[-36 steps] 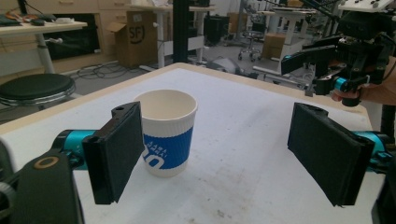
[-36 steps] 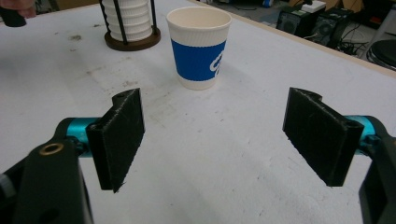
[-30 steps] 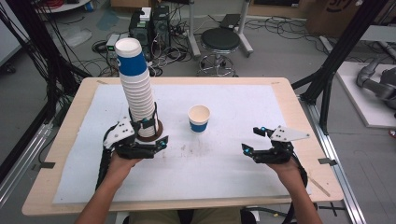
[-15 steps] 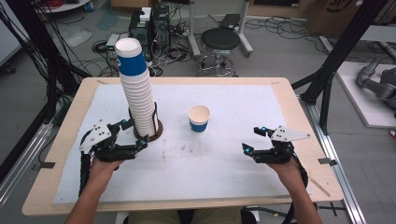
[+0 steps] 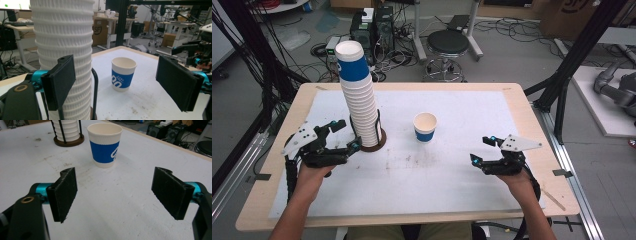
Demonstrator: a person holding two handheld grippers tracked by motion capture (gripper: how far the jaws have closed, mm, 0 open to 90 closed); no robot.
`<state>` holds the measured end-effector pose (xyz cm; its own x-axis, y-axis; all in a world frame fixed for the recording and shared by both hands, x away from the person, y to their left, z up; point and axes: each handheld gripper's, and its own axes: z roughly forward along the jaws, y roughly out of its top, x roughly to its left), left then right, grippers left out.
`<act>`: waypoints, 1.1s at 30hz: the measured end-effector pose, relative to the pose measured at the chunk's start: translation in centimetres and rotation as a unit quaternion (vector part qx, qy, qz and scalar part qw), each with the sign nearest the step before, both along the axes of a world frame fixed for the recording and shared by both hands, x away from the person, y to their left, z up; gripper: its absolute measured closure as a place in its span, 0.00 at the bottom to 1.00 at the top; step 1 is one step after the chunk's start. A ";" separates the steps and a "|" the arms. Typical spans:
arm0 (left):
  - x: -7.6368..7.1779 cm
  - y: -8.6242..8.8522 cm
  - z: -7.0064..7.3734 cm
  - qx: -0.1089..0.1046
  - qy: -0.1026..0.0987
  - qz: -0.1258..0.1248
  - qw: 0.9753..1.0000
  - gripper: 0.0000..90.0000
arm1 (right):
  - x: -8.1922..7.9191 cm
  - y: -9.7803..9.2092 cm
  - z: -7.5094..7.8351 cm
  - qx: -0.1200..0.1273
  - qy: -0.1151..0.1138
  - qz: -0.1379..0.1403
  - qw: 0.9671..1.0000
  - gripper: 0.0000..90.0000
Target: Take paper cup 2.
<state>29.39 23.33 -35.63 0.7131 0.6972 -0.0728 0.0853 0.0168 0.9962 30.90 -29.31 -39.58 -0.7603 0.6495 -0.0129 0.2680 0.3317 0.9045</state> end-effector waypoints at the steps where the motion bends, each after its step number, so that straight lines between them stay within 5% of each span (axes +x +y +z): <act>1: 0.1 0.1 0.3 0.000 0.000 0.001 1.000 0.18 | 0.0 0.0 0.0 -0.001 -0.001 0.000 1.000 0.23; 33: 3.5 1.9 11.0 0.012 -0.011 0.028 0.999 0.18 | -0.4 -0.3 -0.1 0.001 0.003 0.001 1.000 0.23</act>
